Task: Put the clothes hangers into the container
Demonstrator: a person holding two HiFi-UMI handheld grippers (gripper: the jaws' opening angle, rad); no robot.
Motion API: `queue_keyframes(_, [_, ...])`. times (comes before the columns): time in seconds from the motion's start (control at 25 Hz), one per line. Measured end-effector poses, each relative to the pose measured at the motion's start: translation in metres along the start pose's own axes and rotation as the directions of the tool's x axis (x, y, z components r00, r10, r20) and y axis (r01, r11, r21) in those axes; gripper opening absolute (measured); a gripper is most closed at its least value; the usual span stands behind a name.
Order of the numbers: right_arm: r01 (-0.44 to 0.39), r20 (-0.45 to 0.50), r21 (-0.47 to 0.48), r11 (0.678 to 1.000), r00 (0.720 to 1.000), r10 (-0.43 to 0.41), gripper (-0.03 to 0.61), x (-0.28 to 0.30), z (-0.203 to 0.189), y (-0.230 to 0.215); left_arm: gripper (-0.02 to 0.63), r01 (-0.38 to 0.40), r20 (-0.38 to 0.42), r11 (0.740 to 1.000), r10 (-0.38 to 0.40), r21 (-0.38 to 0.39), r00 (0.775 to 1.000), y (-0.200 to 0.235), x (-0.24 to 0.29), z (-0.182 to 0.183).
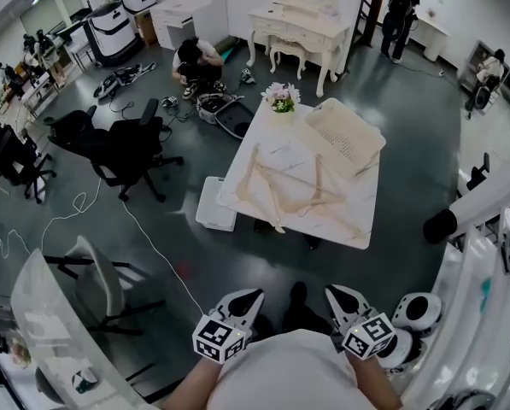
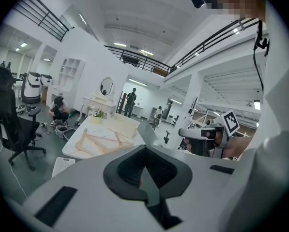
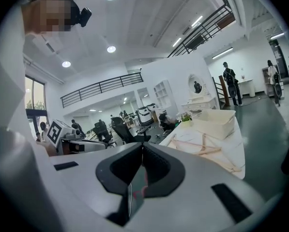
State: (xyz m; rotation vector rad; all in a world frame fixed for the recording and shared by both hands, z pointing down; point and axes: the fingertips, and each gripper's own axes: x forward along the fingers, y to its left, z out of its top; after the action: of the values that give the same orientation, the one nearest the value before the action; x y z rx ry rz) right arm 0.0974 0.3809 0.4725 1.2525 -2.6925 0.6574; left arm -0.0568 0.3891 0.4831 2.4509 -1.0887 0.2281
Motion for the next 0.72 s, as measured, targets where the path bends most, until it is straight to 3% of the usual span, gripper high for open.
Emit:
queue_keyframes(0.28, [-0.012,-0.011,0.009,1.000,1.000,0.012,0.018,0.037,0.015,-0.037,0.008,-0.020,0.004,1.000,0.020,0.001,1.000,0.024,0.035,0.017])
queue_keyframes(0.72, [-0.098,-0.051,-0.025,0.995,0.994,0.097,0.018,0.114,0.055,-0.116,0.008,-0.060,0.022,0.998,0.060,0.009,0.998,0.067,0.117,0.065])
